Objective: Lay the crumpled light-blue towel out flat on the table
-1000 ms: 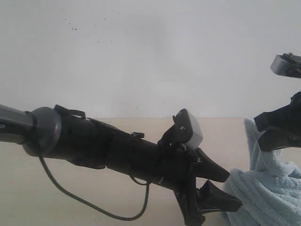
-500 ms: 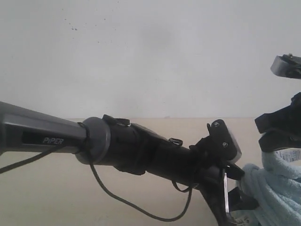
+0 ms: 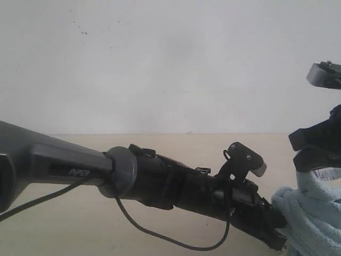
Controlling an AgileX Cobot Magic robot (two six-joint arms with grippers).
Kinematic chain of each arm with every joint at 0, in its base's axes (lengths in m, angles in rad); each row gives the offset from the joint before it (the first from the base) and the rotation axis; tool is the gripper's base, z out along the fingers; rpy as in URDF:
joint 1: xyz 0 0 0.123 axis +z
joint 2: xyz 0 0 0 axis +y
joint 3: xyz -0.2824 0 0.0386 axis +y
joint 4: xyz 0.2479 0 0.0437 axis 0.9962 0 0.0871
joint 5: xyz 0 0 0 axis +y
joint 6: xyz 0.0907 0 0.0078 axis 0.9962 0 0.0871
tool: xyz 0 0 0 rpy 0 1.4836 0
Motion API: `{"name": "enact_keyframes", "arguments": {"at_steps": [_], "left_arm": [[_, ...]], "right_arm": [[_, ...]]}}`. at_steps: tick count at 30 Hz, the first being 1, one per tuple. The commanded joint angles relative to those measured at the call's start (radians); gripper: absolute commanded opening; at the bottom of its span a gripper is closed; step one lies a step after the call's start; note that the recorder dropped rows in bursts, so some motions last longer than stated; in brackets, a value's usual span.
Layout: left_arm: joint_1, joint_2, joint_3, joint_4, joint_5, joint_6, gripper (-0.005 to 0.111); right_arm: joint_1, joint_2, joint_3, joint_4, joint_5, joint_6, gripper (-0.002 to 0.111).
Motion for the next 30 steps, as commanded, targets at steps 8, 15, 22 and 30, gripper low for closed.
{"name": "enact_keyframes", "arguments": {"at_steps": [8,15,22,30], "left_arm": [[0.023,-0.171,0.087,0.222,-0.242,-0.239,0.004],[0.082,-0.48,0.429,0.354,-0.493,-0.297,0.004],[0.173,-0.824,0.78,0.354,-0.686,-0.297,0.004],[0.298,-1.114,1.009,0.356,-0.618,-0.233,0.004]], "right_arm": [[-0.003,-0.005,-0.002,-0.401,-0.146,0.294,0.0],[-0.003,-0.005,-0.002,-1.115,-0.179,0.917,0.0],[-0.003,-0.005,-0.002,-1.296,-0.127,1.058,0.0],[-0.003,-0.005,-0.002,-1.07,-0.111,0.907,0.0]]}}
